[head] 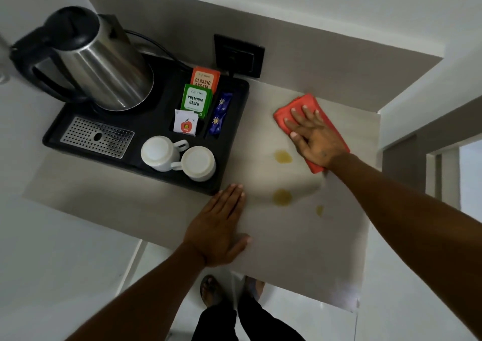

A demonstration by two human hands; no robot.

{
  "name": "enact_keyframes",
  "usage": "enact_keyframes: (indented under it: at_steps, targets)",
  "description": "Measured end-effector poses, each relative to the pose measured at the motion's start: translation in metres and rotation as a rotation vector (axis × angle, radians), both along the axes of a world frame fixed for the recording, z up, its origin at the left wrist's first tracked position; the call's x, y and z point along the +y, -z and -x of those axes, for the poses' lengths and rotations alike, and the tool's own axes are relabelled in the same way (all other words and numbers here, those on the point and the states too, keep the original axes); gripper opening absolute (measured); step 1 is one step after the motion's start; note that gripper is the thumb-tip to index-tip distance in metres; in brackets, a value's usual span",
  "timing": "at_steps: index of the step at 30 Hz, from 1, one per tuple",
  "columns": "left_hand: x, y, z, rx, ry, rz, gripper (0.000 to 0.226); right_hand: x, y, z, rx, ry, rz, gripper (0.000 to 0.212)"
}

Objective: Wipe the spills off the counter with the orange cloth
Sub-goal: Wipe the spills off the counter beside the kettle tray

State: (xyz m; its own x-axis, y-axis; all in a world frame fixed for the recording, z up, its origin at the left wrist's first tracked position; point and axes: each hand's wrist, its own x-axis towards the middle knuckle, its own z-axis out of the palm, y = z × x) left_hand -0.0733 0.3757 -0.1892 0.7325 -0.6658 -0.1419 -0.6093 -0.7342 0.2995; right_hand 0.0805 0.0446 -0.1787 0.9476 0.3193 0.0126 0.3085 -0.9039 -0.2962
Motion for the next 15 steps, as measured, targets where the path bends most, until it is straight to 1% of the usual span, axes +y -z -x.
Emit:
enact_keyframes:
  at_steps: [3,6,8,10,13,15]
  targets:
    - [0.0,0.0,0.0,-0.007,-0.002,0.005,0.093,-0.011,0.004,0.018,-0.016,-0.004,0.019,0.052]
    - [-0.001,0.0,-0.002,-0.029,-0.006,0.0,0.093,-0.001,-0.002,-0.004,-0.001,0.087,0.02,0.05]
    - [0.0,0.0,-0.001,-0.024,-0.006,-0.012,0.093,0.02,-0.003,-0.019,0.0,0.098,0.031,0.047]
    - [0.0,0.001,-0.001,-0.023,-0.001,-0.018,0.093,0.039,-0.006,-0.022,0.013,0.049,0.025,0.046]
    - [0.002,0.001,0.0,-0.013,0.005,-0.004,0.093,0.044,-0.001,0.005,0.011,-0.063,0.057,0.046]
    - [0.0,0.001,0.0,-0.026,0.007,-0.01,0.092,0.032,0.001,0.023,-0.008,-0.054,0.038,0.047]
